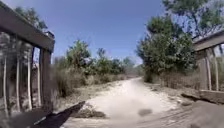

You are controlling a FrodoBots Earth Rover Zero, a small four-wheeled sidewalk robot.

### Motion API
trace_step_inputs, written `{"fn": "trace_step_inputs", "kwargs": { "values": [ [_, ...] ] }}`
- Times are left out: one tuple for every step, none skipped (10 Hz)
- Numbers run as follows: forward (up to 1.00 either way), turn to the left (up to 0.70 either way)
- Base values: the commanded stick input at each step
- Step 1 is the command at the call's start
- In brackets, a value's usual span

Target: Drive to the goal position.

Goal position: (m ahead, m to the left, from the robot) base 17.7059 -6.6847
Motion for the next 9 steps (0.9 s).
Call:
{"fn": "trace_step_inputs", "kwargs": {
  "values": [
    [0.45,0.02],
    [0.45,0.02],
    [0.45,0.02],
    [0.45,0.02],
    [0.45,0.02],
    [0.45,0.02],
    [0.45,0.02],
    [0.45,0.02],
    [0.45,0.02]
  ]
}}
